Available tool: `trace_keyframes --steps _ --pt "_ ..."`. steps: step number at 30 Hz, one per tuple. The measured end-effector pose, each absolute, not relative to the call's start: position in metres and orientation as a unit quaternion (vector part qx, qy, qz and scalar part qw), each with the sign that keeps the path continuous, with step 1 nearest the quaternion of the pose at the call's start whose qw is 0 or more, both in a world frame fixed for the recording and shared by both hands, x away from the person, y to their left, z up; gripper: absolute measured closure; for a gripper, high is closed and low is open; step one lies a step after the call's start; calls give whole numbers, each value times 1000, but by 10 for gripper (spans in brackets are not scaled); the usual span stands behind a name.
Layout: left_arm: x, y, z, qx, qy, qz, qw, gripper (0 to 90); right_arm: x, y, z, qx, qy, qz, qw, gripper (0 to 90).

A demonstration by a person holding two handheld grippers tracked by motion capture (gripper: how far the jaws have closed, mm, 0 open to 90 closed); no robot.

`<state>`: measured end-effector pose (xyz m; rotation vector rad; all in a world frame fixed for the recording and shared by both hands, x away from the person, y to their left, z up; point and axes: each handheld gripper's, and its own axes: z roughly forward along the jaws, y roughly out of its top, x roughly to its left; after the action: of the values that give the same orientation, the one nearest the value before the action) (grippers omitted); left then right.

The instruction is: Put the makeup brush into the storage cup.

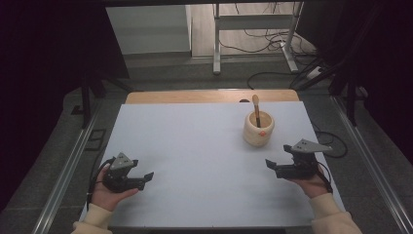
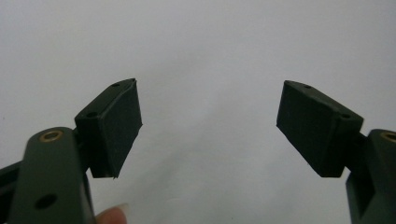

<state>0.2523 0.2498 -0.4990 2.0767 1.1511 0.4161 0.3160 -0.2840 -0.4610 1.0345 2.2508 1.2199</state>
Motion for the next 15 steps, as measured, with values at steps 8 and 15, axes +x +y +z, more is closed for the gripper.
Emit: trace_keyframes --steps 8,15 --pt "253 249 -499 806 444 162 356 225 295 -296 -471 367 810 422 178 107" --pt "254 246 -499 809 440 163 355 225 288 -304 -476 370 814 411 177 109"
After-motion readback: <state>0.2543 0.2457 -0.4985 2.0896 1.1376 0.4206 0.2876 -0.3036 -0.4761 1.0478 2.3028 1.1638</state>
